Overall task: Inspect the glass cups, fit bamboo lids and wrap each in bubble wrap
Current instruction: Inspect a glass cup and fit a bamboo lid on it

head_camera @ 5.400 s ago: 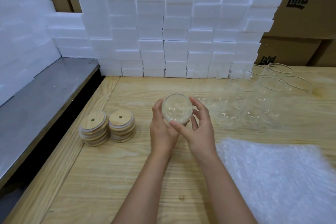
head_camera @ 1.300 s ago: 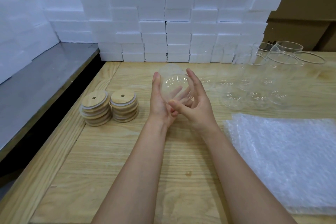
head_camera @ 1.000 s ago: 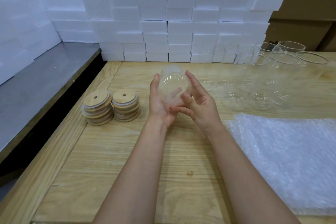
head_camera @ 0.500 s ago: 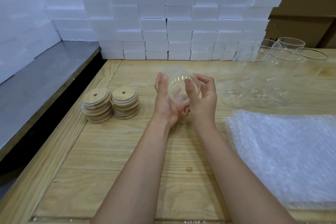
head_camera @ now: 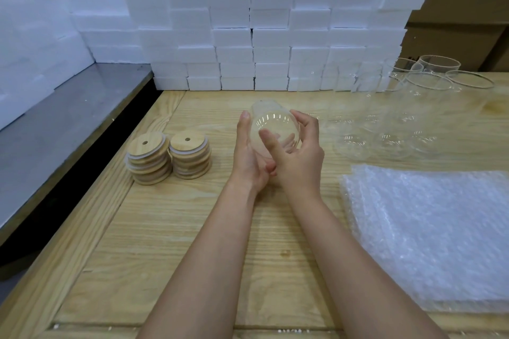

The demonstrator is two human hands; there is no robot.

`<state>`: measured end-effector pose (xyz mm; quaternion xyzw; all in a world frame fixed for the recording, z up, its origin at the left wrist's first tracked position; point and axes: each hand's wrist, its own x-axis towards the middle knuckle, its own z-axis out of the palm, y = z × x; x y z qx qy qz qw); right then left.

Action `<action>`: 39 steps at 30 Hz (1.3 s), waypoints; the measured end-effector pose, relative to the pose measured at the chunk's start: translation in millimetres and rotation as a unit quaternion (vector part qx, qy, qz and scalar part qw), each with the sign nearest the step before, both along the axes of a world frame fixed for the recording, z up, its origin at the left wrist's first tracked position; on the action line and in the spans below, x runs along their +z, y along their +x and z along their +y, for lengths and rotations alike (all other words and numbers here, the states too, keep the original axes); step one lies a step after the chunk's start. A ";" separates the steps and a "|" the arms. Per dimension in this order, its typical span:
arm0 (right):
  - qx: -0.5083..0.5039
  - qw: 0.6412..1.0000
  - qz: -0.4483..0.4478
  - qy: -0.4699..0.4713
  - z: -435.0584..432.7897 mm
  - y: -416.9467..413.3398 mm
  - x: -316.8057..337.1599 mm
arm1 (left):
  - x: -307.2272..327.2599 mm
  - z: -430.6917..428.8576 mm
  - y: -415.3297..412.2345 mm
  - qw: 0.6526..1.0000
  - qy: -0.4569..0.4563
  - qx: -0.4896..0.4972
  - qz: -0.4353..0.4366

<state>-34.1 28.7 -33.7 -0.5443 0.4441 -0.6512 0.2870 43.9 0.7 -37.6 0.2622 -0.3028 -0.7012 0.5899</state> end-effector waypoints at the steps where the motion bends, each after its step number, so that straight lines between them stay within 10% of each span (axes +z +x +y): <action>1: -0.016 1.000 0.005 -0.010 0.0 0.9 -0.4 | -1.5 0.1 -0.3 1.000 -0.014 0.003 0.004; 13: -0.077 0.995 -0.059 0.001 -1.5 3.4 0.4 | 2.0 5.6 -5.2 1.000 0.017 0.003 0.005; 39: 0.146 0.989 0.012 0.022 7.4 -14.4 6.0 | -10.0 -1.0 12.2 0.996 -0.018 -0.009 0.089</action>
